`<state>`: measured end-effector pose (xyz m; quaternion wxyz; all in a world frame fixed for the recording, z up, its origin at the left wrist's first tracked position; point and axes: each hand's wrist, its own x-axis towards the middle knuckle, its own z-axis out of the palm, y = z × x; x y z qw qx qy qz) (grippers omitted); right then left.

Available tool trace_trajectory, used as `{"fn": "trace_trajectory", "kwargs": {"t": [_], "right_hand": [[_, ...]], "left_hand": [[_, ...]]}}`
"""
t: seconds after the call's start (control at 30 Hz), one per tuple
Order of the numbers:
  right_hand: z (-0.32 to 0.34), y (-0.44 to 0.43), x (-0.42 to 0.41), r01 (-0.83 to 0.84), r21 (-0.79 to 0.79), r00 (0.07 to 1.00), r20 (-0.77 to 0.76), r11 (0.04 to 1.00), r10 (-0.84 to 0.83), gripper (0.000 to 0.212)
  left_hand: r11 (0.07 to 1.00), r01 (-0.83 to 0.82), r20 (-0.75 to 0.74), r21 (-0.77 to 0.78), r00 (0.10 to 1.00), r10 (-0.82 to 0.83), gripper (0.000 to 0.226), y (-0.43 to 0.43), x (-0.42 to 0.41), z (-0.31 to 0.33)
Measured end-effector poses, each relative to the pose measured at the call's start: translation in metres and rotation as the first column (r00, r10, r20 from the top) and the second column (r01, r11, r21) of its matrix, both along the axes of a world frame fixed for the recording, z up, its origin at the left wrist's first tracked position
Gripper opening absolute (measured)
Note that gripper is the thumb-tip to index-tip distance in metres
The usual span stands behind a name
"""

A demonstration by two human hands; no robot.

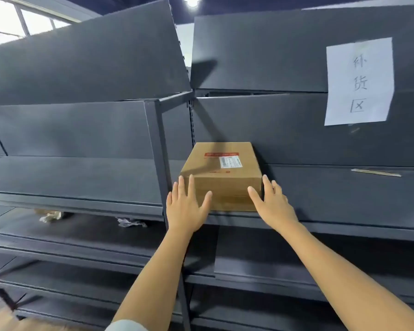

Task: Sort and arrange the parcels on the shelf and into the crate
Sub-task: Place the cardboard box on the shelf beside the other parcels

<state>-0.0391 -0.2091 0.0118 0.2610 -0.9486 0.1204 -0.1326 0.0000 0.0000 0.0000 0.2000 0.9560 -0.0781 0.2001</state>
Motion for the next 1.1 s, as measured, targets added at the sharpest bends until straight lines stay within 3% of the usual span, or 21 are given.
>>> {"fn": "trace_trajectory", "kwargs": {"t": [0.13, 0.3, 0.57, 0.73, 0.87, 0.97, 1.1], "right_hand": [[-0.001, -0.002, 0.02, -0.059, 0.291, 0.997, -0.027, 0.955, 0.07, 0.073], [-0.002, 0.001, 0.044, -0.011, 0.499, 1.0, -0.002, 0.866, 0.014, 0.074], [-0.016, 0.0, 0.066, 0.117, 0.853, 0.986, -0.038, 0.509, -0.162, 0.056], [-0.023, -0.024, 0.048, 0.138, 0.933, 0.957, -0.04, 0.331, -0.286, 0.051], [-0.032, -0.05, 0.017, 0.203, 0.929, 0.937, -0.093, 0.309, -0.335, 0.054], [-0.032, -0.067, -0.008, 0.185, 0.956, 0.937, -0.101, 0.229, -0.334, 0.049], [-0.036, -0.091, -0.054, 0.096, 0.984, 0.964, -0.055, 0.151, -0.259, 0.029]], "left_hand": [[0.962, -0.024, -0.188, -0.272, 0.982, -0.029, 0.078, 0.001, 0.026, 0.006], [0.802, -0.088, -0.316, -0.591, 0.94, -0.129, 0.083, 0.001, 0.055, 0.018], [0.441, -0.339, -0.447, -0.831, 0.879, -0.167, 0.082, -0.002, 0.077, 0.015], [0.376, -0.401, -0.47, -0.835, 0.876, -0.111, 0.073, -0.014, 0.079, 0.004], [0.375, -0.354, -0.474, -0.857, 0.828, -0.301, 0.061, -0.029, 0.074, -0.015], [0.38, -0.303, -0.458, -0.874, 0.773, -0.438, 0.054, -0.047, 0.064, -0.022], [0.419, -0.224, -0.452, -0.88, 0.668, -0.591, 0.042, -0.072, 0.047, -0.023]]}}
